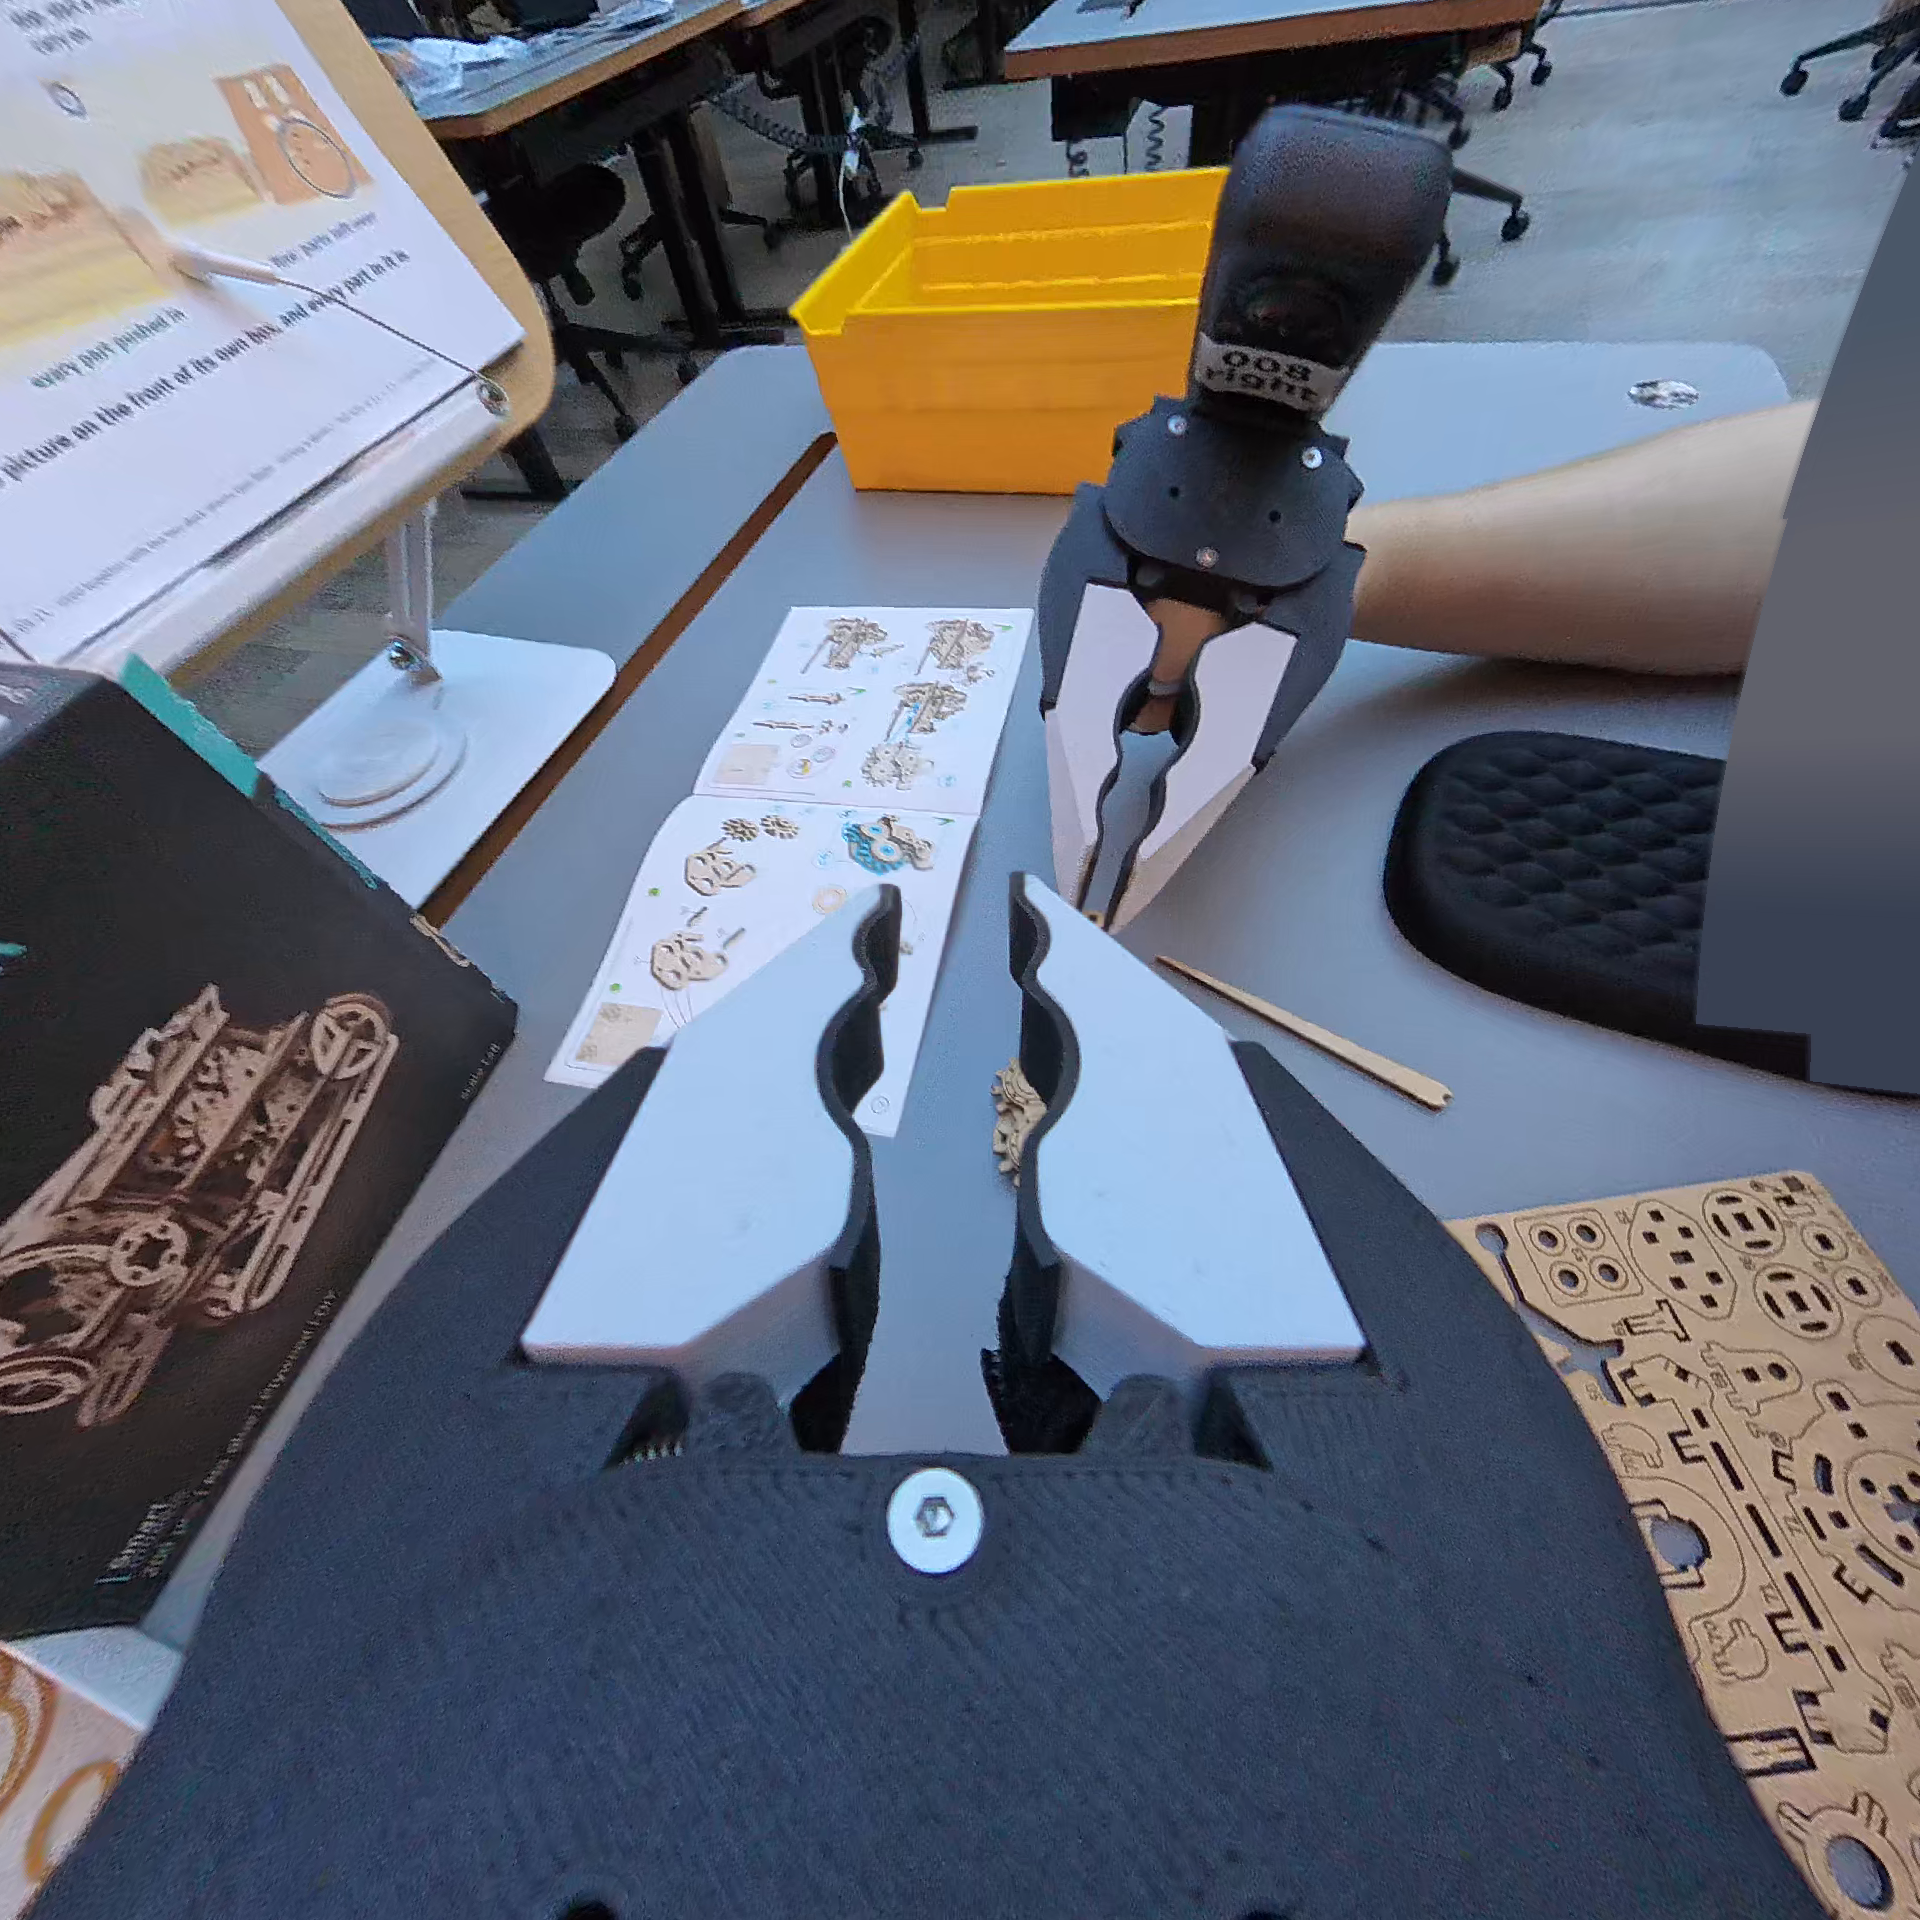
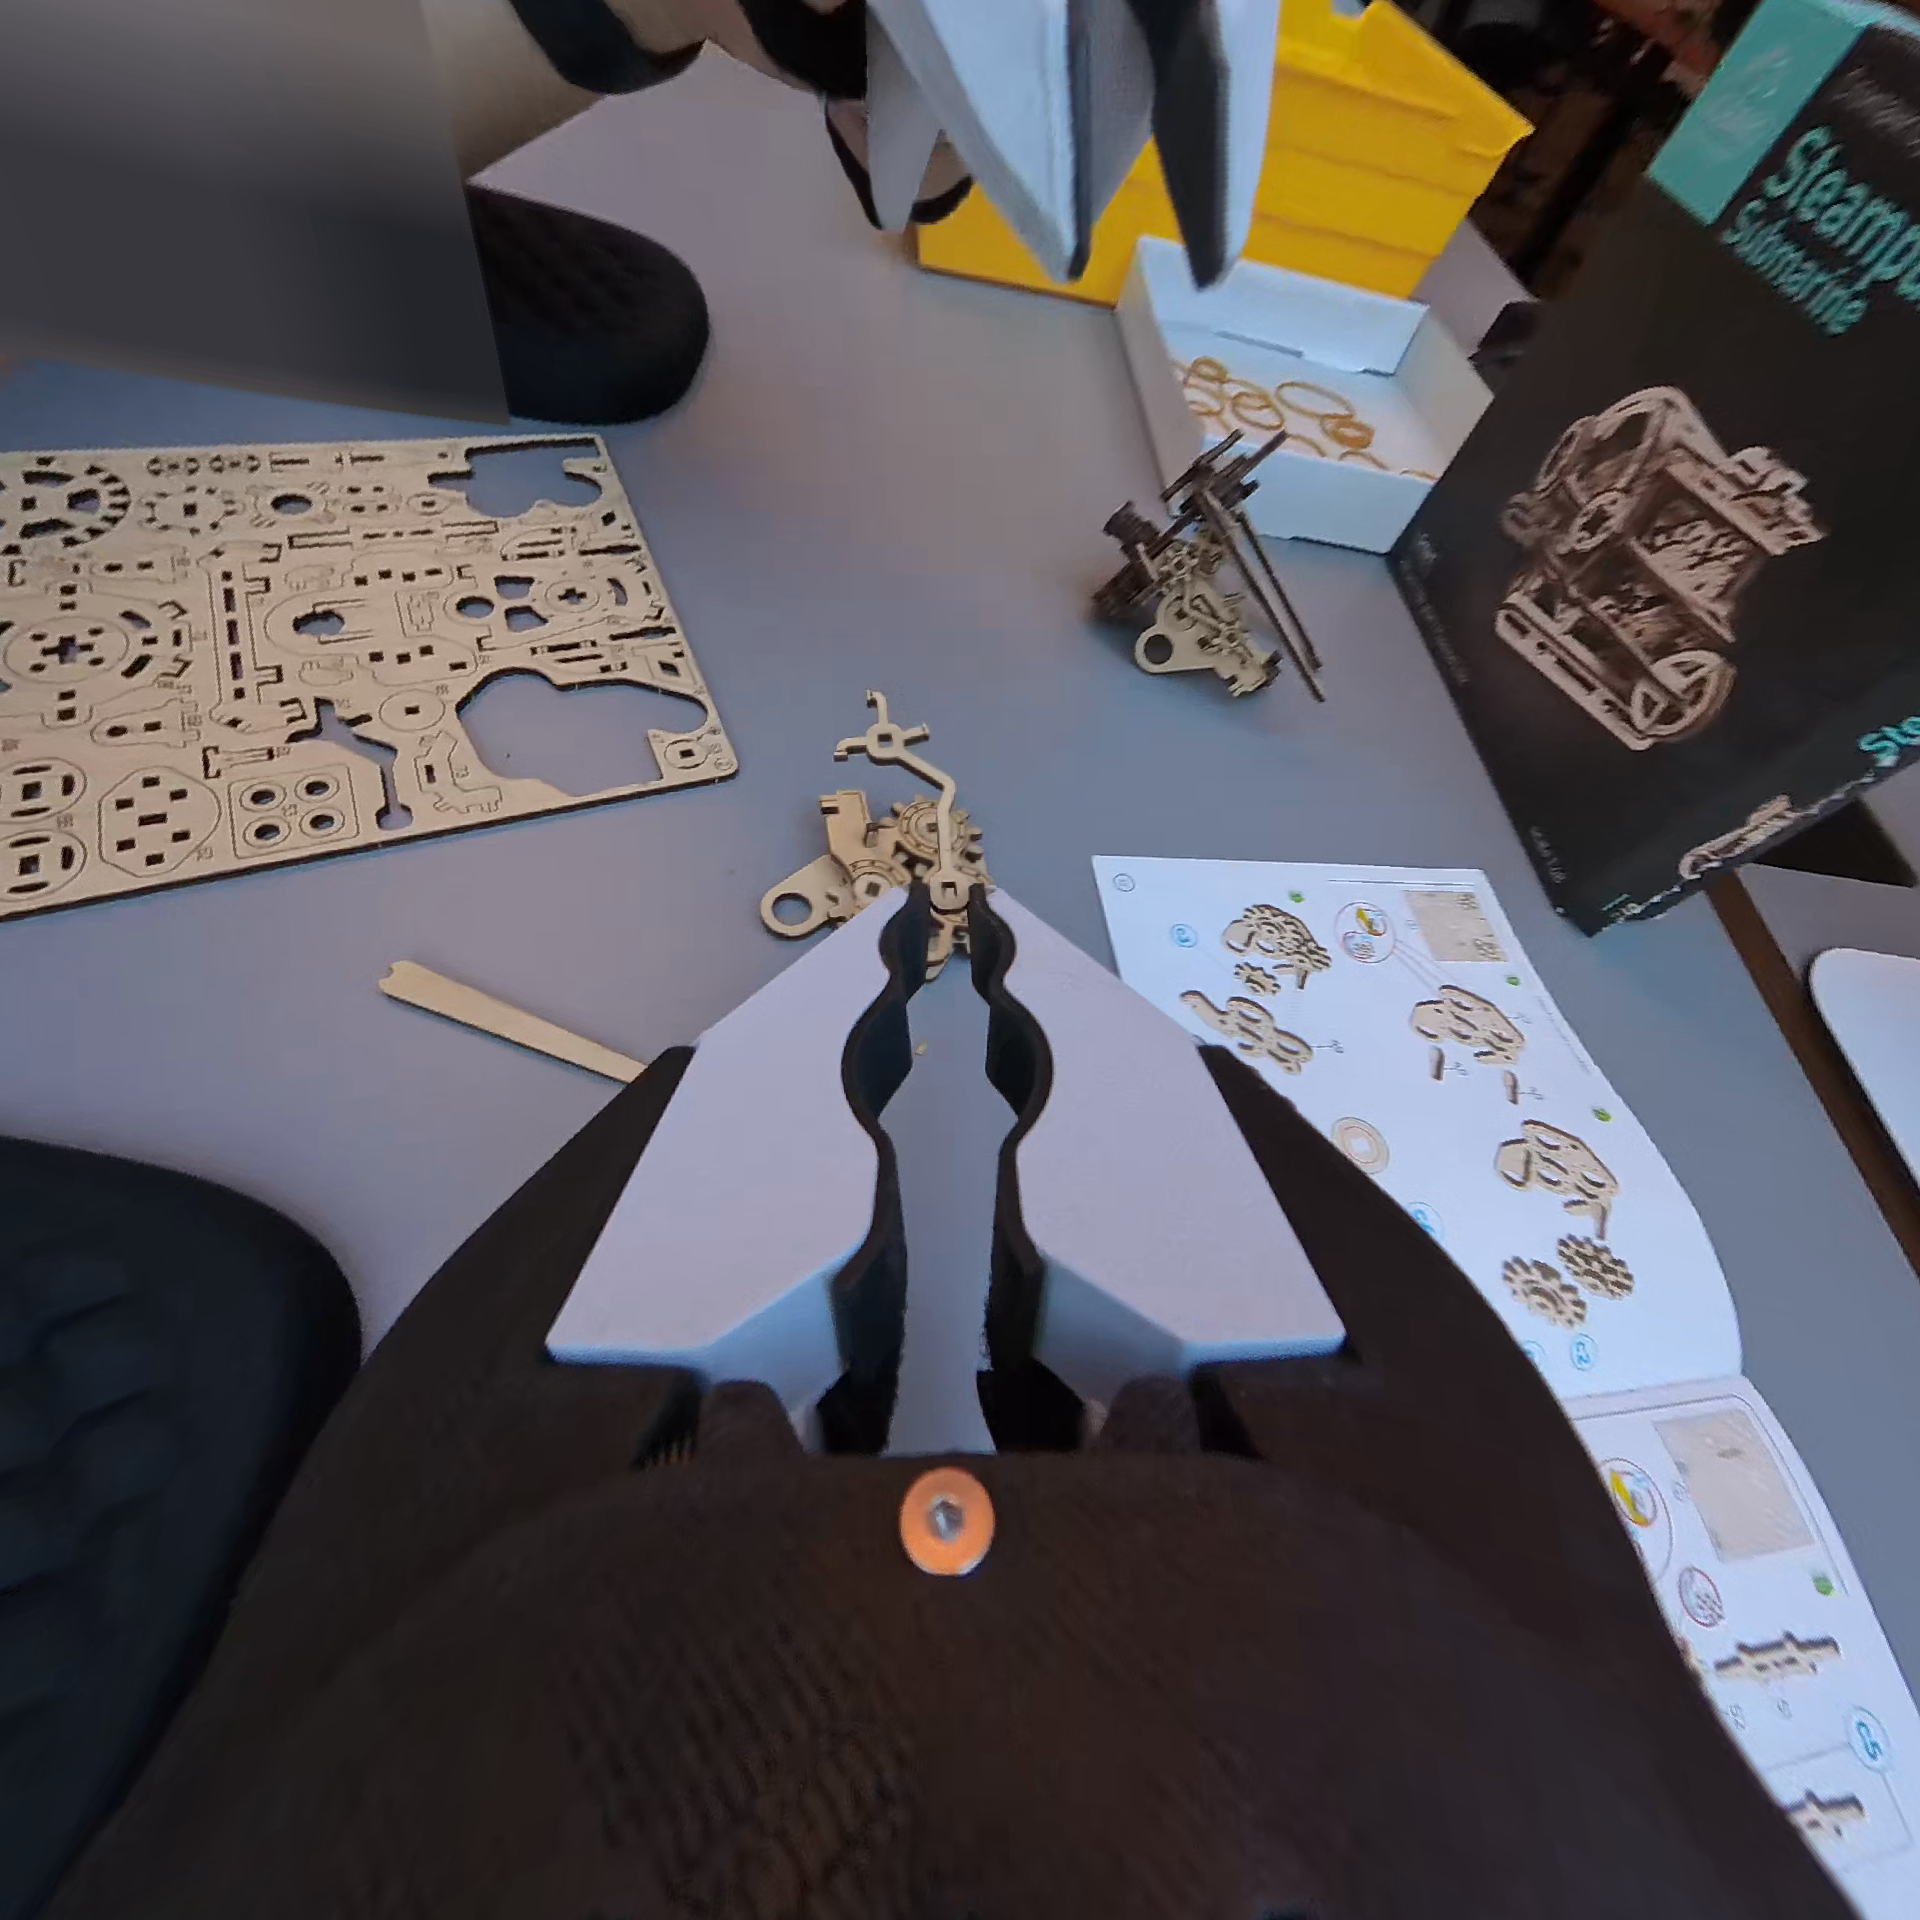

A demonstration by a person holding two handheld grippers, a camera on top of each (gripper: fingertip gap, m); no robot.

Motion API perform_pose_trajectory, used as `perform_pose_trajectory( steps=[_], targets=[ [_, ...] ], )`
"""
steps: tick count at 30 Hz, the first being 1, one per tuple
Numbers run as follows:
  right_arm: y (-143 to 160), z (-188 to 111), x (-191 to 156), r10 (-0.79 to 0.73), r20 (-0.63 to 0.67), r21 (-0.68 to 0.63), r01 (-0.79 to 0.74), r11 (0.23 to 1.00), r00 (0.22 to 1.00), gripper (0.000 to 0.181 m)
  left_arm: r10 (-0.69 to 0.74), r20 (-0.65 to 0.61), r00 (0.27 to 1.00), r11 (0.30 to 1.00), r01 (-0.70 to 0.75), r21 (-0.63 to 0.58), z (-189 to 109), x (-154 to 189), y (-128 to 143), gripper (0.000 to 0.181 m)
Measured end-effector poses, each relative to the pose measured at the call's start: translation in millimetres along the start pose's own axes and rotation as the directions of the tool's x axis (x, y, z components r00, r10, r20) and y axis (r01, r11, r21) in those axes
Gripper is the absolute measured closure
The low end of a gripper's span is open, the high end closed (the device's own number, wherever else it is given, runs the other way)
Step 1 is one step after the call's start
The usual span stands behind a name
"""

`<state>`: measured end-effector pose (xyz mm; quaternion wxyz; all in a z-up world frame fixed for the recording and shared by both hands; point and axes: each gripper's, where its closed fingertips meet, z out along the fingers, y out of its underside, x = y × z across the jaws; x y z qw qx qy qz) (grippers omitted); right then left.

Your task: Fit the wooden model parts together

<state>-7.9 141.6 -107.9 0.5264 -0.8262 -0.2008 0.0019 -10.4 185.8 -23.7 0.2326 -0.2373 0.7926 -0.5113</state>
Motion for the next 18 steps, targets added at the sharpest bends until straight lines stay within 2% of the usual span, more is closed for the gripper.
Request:
perform_pose_trajectory(
  steps=[5, 7, 13, 18],
  targets=[
    [0.0, 12.4, -12.4, 0.013, 0.08, -0.063, -0.008, 0.998, 0.997, 0.176, 0.0, -0.004, 1.0, 1.0, 0.0, 0.009, -1.9, 12.3, 37.5, 0.163],
    [2.0, 18.9, -14.6, 0.001, 0.087, -0.089, 0.007, 0.996, 0.996, 0.176, -0.031, -0.029, 0.999, 0.999, 0.032, 0.023, -1.6, 13.2, 43.1, 0.165],
    [16.3, 26.9, -12.7, -0.027, 0.065, -0.166, 0.038, 0.985, 0.997, 0.176, -0.24, -0.144, 0.96, 0.97, 0.231, -0.08, 7.7, 11.4, 67.9, 0.154],
    [19.7, 26.3, -8.8, -0.025, 0.048, -0.183, 0.033, 0.983, 0.999, 0.176, -0.263, -0.161, 0.951, 0.965, 0.256, -0.063, 20.6, 13.1, 74.7, 0.155]
  ],
)
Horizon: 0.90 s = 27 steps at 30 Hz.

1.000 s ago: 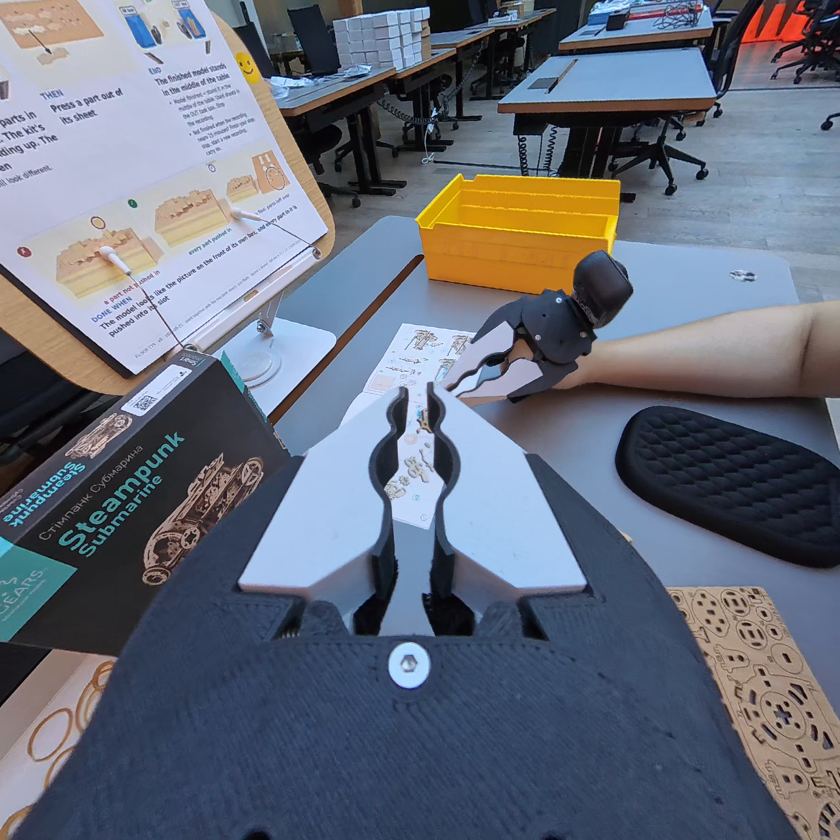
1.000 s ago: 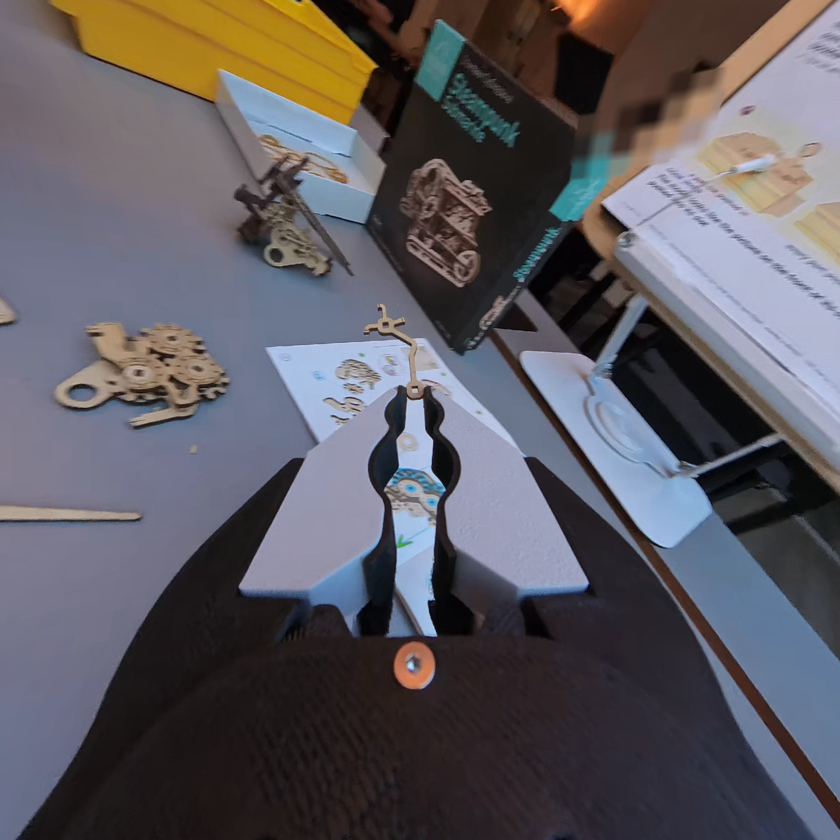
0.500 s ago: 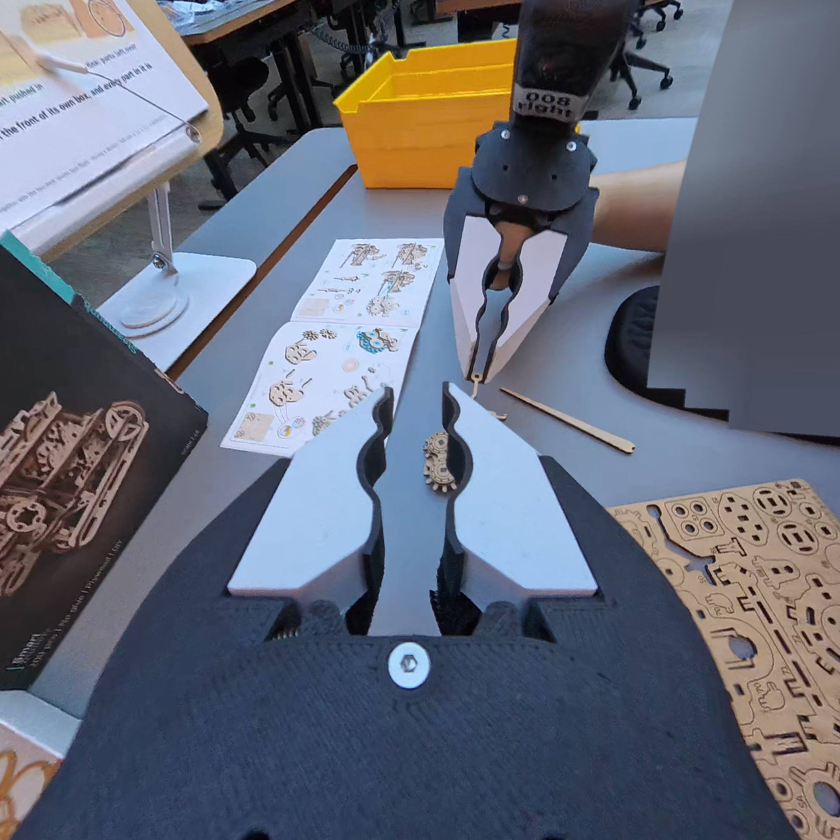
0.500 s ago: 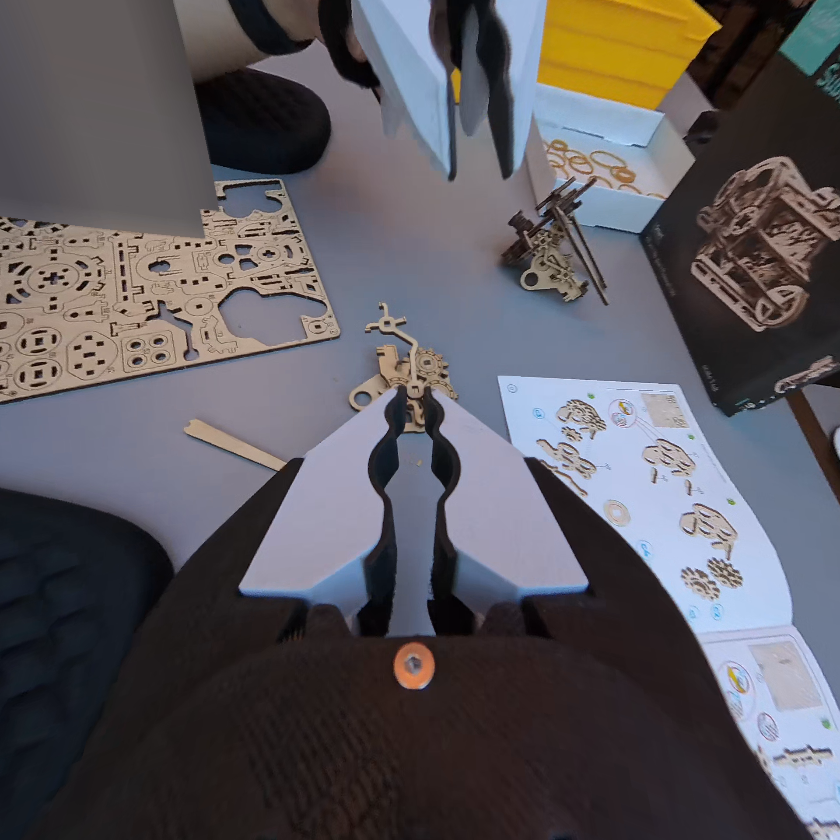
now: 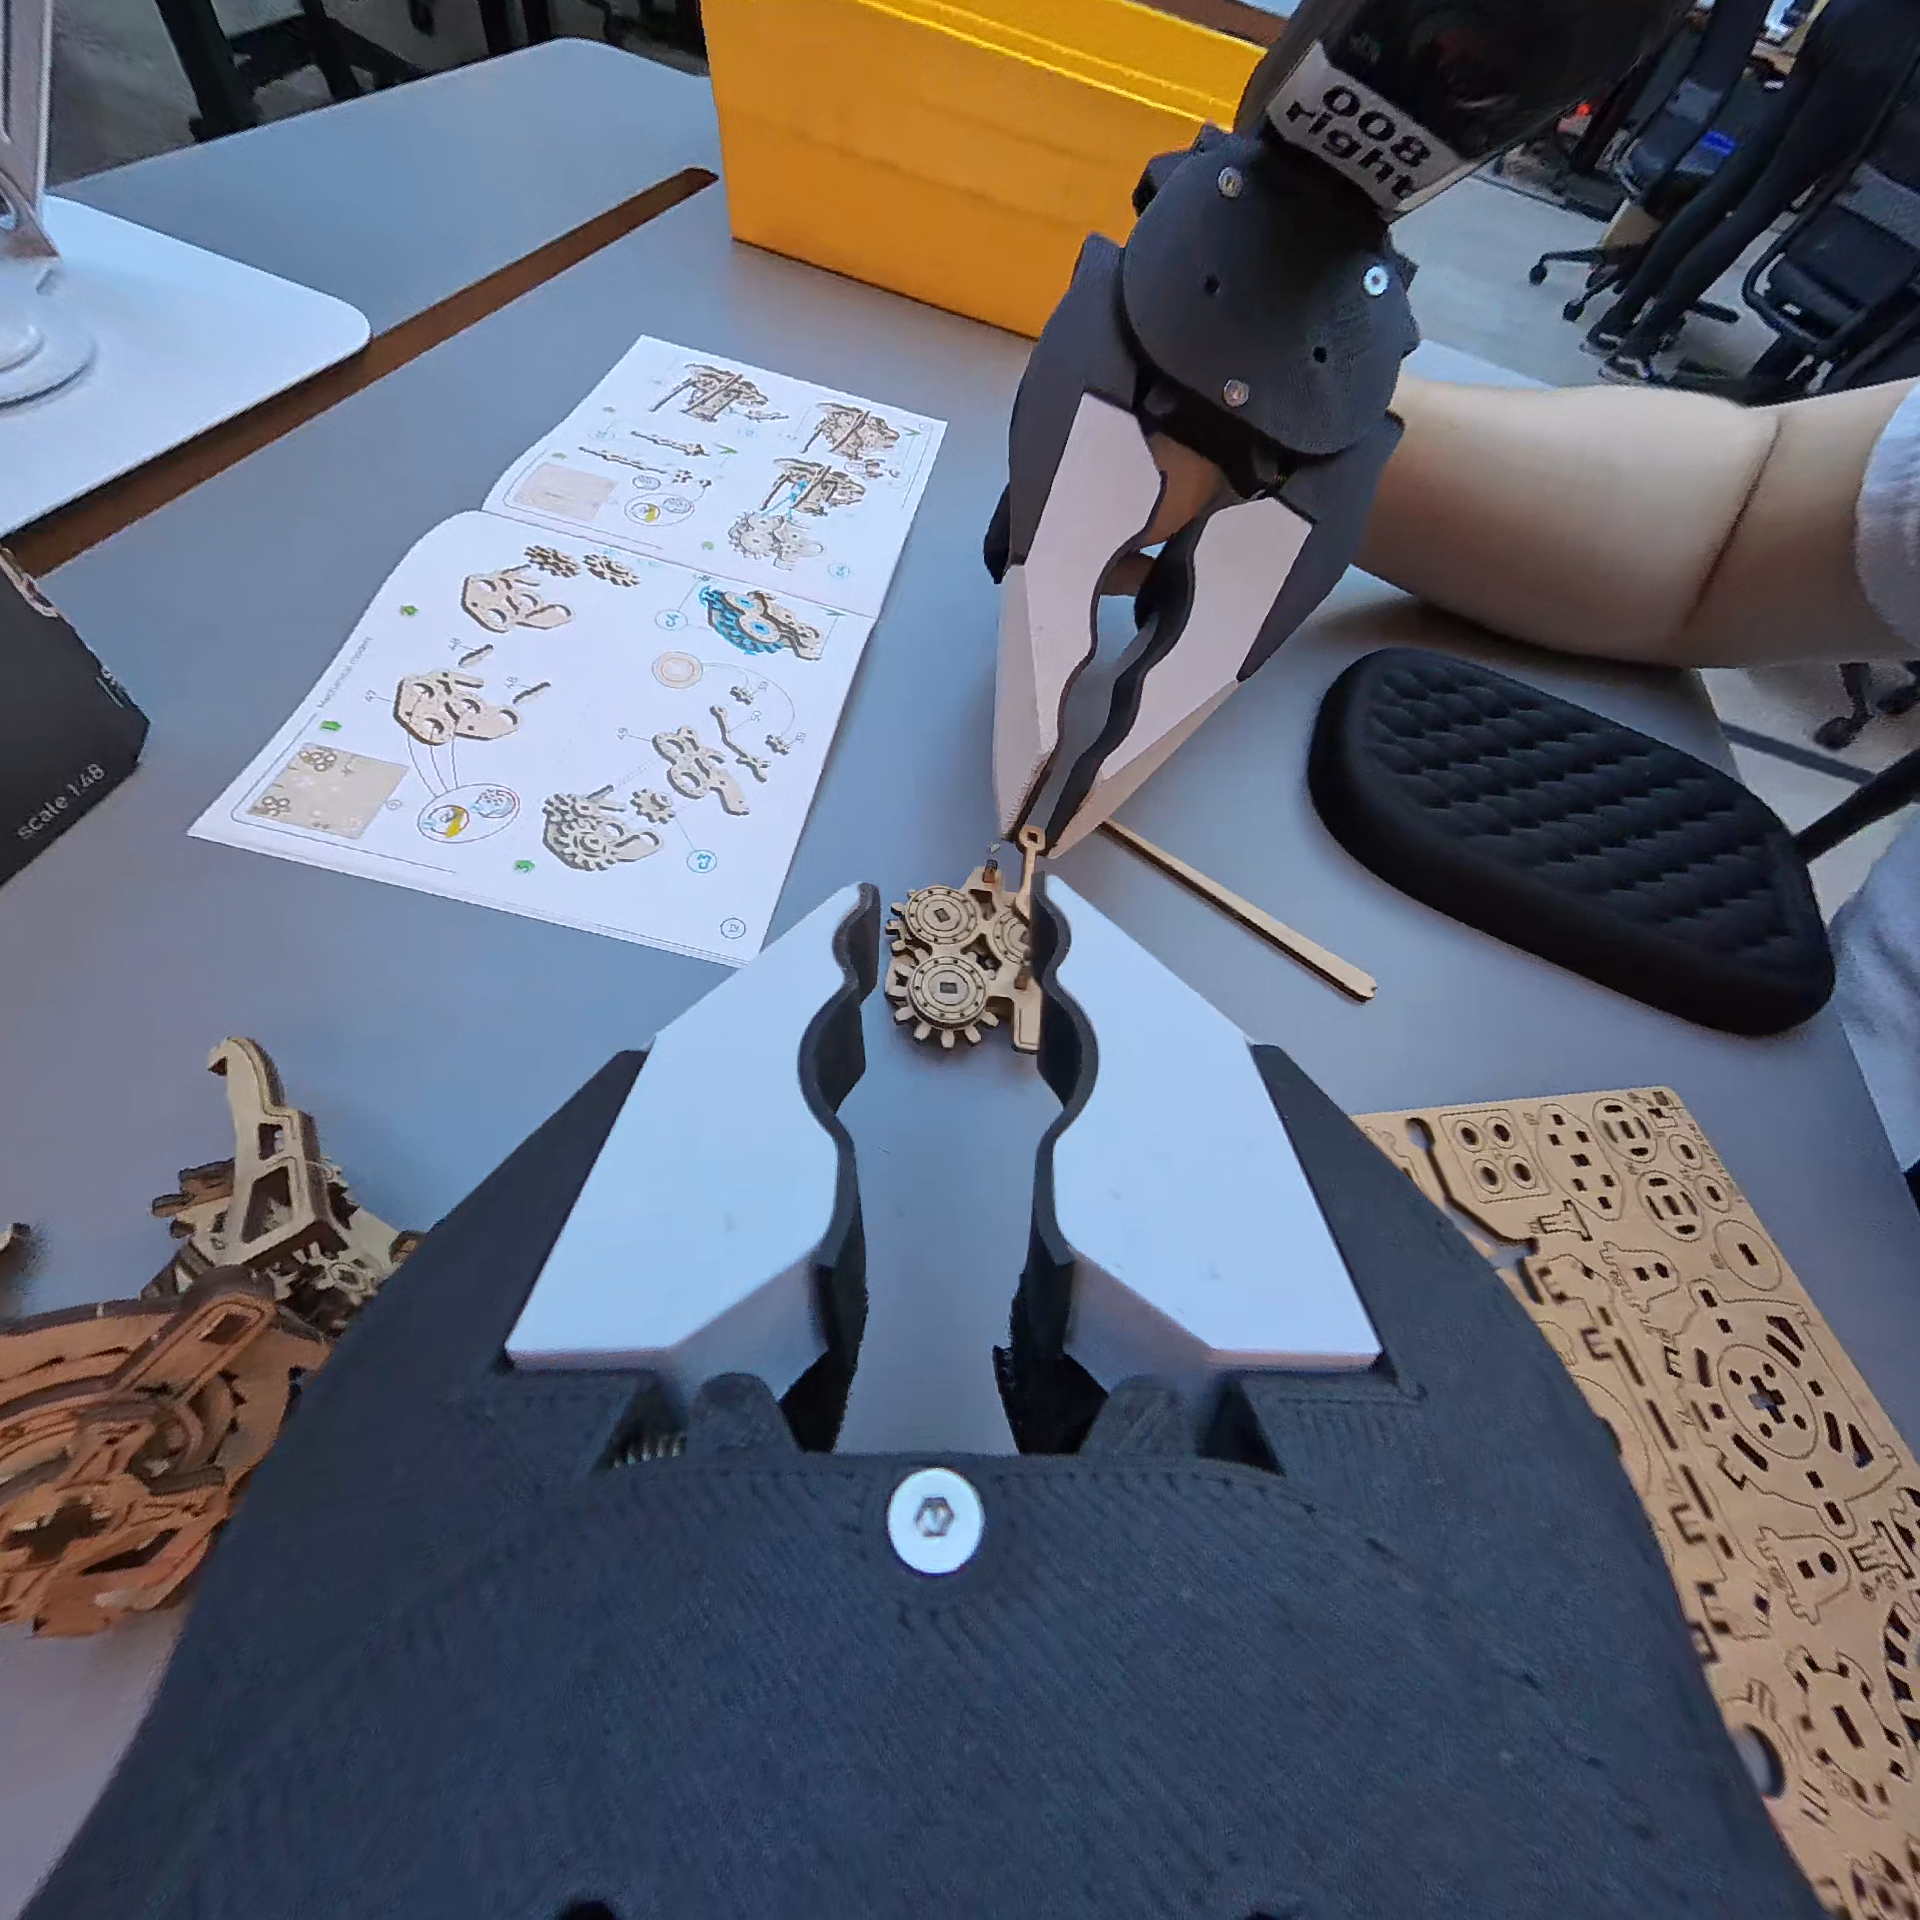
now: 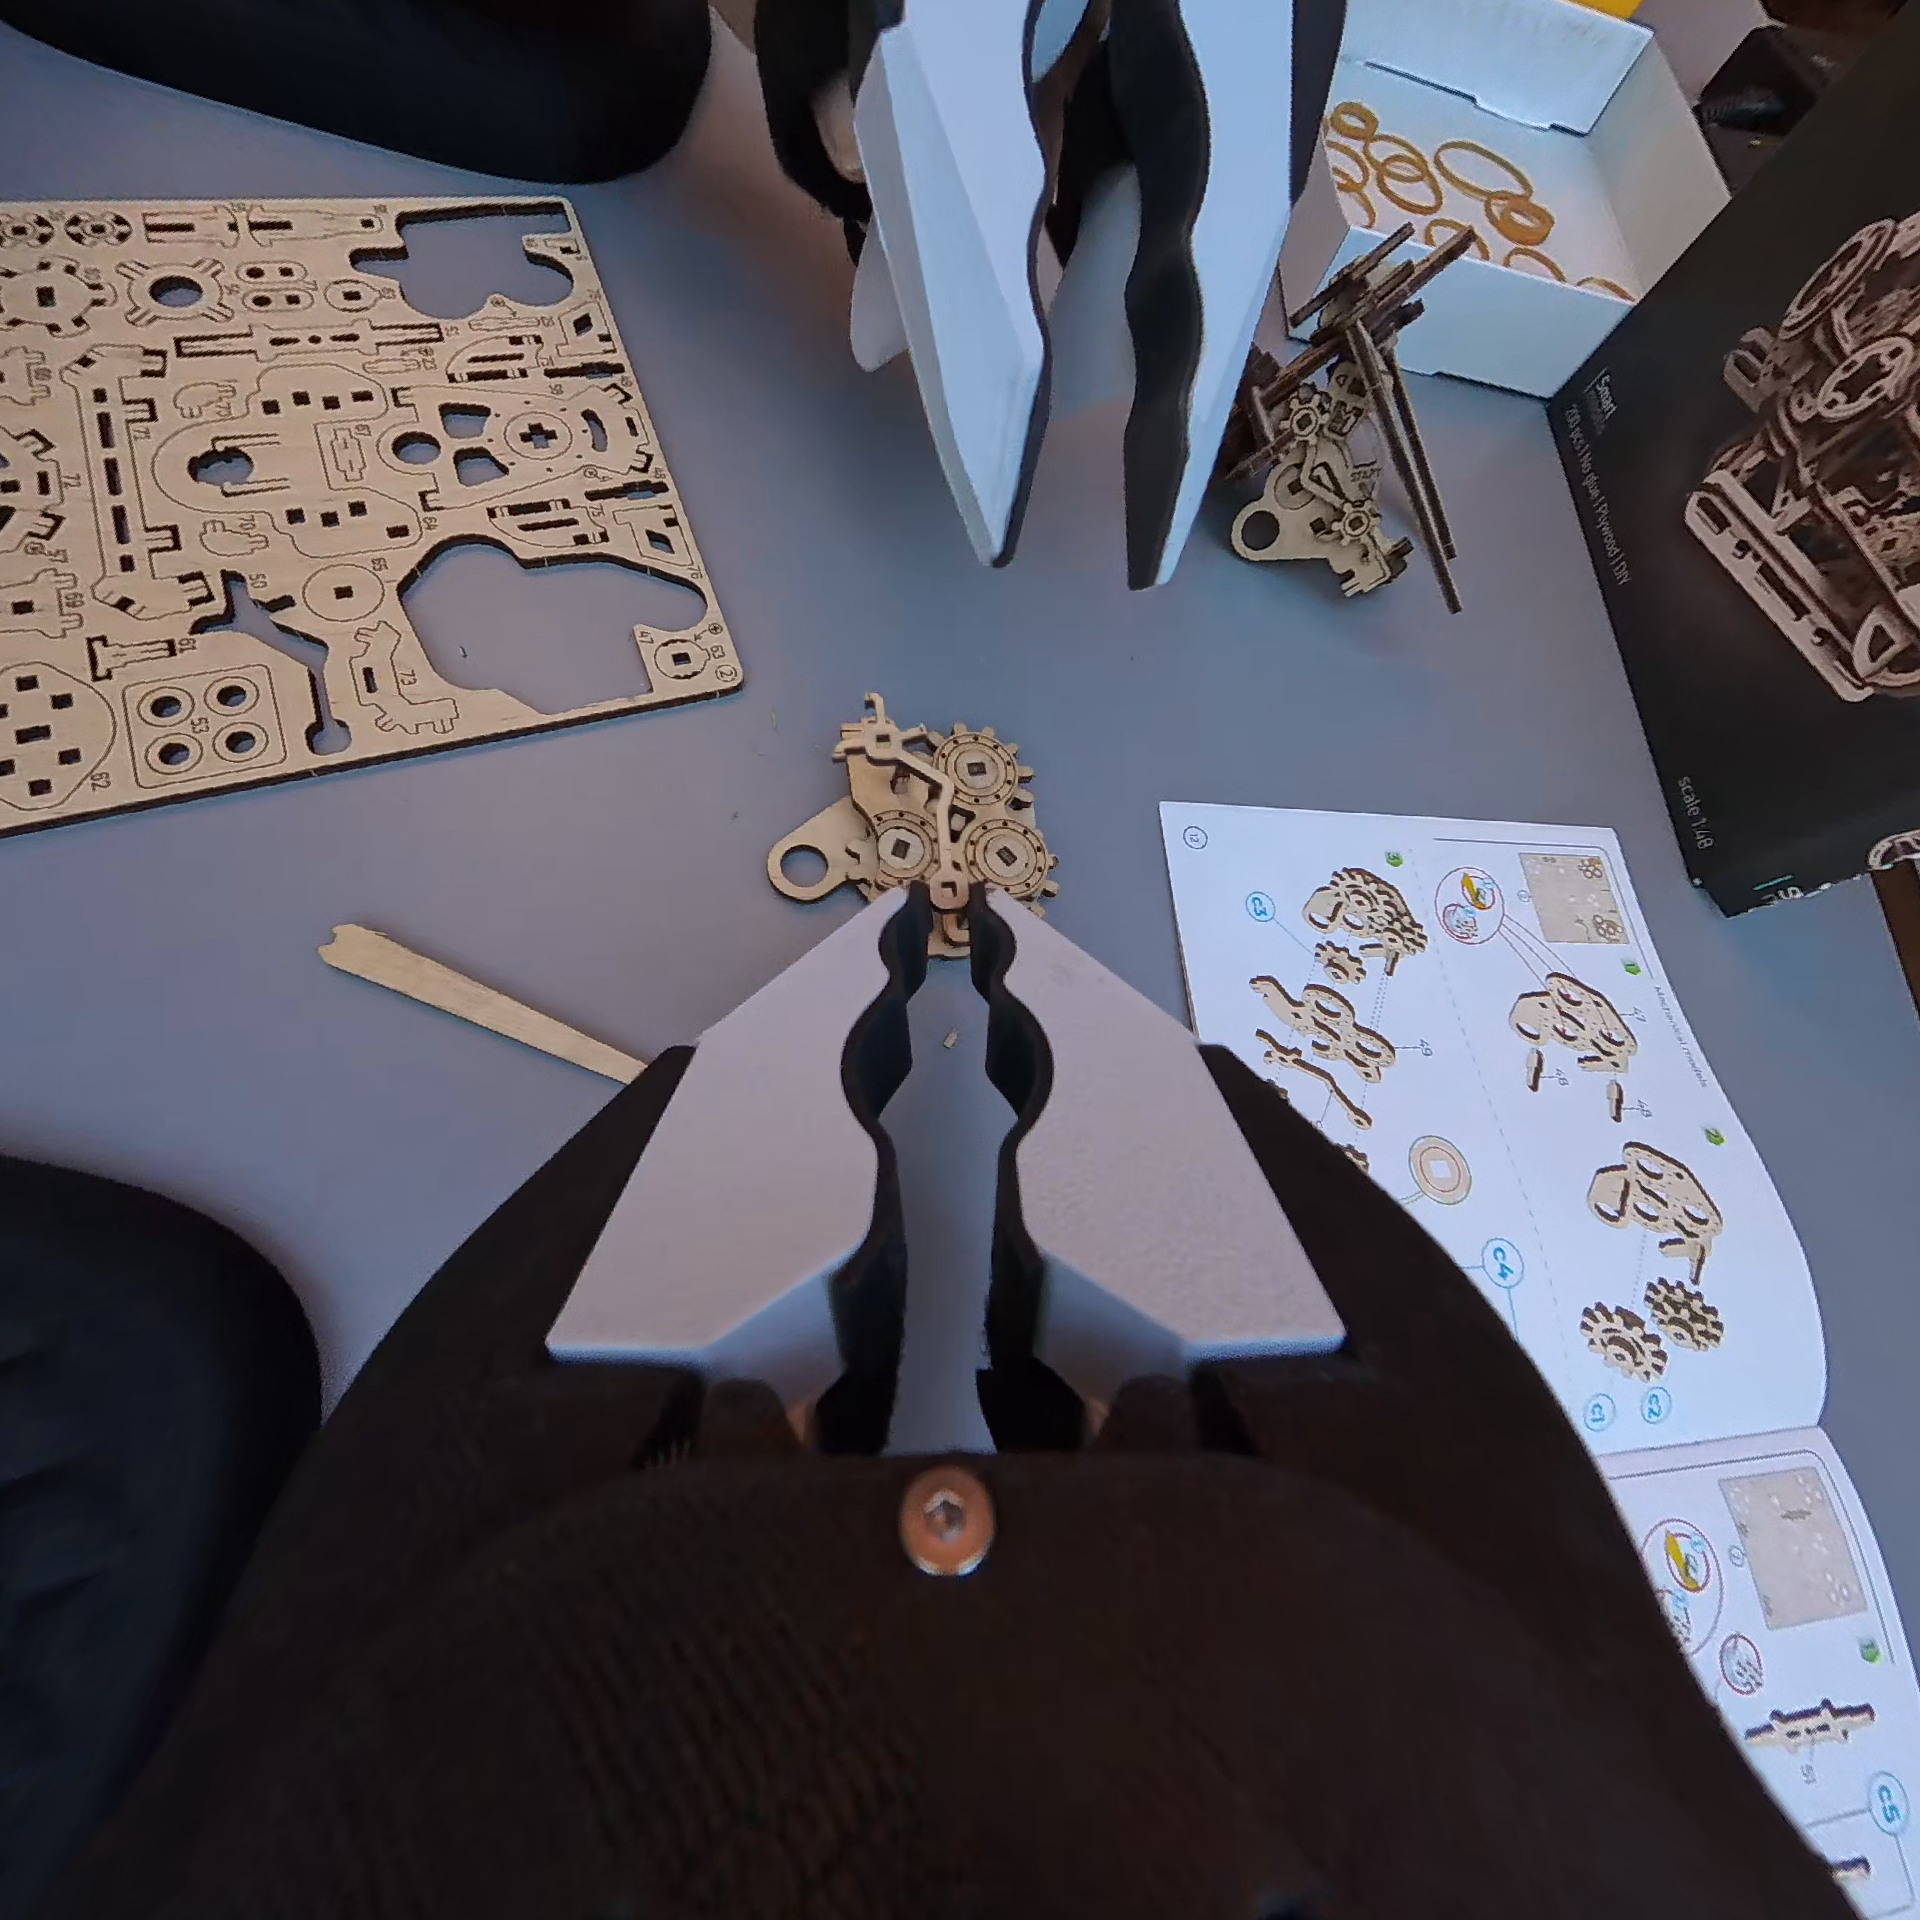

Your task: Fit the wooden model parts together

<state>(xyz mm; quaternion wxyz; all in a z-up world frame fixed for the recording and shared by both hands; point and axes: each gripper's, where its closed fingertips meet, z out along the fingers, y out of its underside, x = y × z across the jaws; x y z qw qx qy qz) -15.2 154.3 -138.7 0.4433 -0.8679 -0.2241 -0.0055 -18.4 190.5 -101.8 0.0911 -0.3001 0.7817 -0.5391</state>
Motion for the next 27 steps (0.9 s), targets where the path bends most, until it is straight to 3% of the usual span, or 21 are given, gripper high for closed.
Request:
perform_pose_trajectory(
  steps=[8, 27],
  targets=[
    [4.9, 2.7, 3.2, -0.006, -0.007, -0.015, 0.006, 1.0, 1.0, 0.176, -0.005, 0.004, 1.0, 0.999, 0.006, -0.033, 18.6, -2.1, 14.0, 0.153],
    [8.3, 7.0, 2.1, -0.007, 0.0, -0.024, 0.007, 1.0, 1.0, 0.175, 0.042, 0.047, 0.998, 0.991, -0.036, -0.127, 28.5, -6.1, 30.3, 0.141]
  ],
)
